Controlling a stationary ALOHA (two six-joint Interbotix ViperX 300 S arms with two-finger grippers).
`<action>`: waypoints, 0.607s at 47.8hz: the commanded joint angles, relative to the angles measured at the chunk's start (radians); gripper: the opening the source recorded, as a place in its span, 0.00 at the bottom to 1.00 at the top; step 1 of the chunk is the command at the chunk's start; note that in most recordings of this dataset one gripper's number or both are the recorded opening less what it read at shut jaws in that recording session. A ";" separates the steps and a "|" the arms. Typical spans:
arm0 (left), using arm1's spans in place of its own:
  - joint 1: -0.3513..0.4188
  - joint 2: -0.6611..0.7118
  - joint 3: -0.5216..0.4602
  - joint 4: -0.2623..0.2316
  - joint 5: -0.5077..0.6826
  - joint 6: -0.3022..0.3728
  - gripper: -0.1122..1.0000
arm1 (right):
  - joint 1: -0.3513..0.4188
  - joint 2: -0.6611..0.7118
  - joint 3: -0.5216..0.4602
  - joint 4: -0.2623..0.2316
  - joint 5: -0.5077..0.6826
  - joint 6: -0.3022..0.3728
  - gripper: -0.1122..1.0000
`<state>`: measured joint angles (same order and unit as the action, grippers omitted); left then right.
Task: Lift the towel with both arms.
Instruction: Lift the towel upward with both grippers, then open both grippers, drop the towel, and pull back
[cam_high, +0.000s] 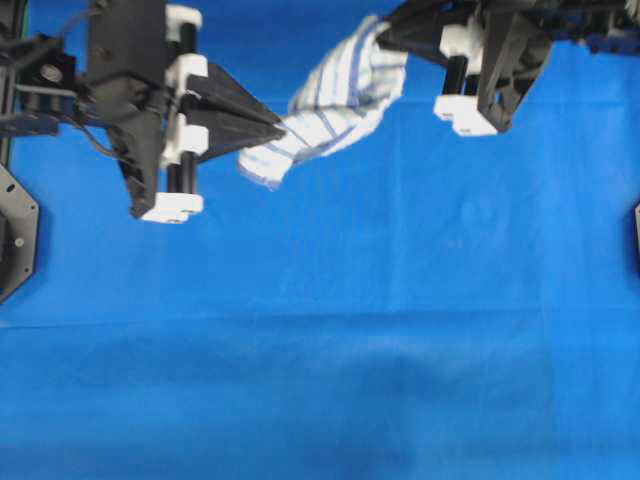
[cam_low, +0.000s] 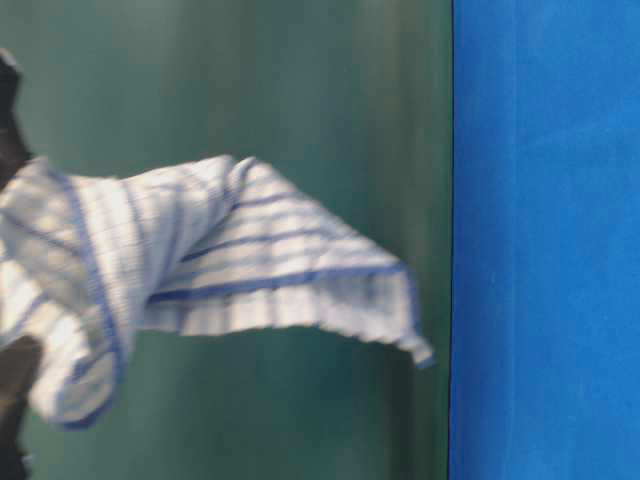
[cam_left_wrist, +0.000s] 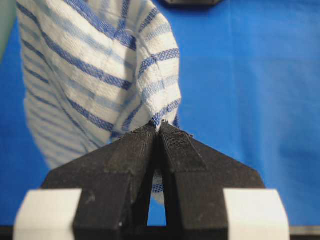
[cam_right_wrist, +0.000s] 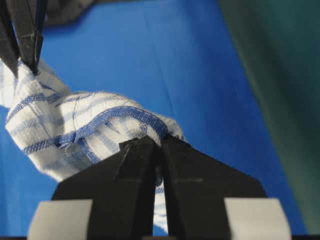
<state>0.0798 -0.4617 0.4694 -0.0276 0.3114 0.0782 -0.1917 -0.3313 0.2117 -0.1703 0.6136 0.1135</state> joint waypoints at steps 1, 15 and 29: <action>0.005 -0.037 -0.051 0.005 0.023 0.005 0.11 | 0.012 -0.017 -0.060 -0.005 0.008 -0.011 0.13; 0.005 -0.075 -0.074 0.005 0.044 0.069 0.11 | 0.040 -0.017 -0.133 -0.005 0.014 -0.054 0.13; 0.006 -0.075 -0.074 0.003 0.046 0.074 0.11 | 0.041 -0.009 -0.133 -0.005 0.015 -0.064 0.13</action>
<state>0.0828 -0.5277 0.4188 -0.0245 0.3605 0.1488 -0.1534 -0.3298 0.1028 -0.1718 0.6351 0.0537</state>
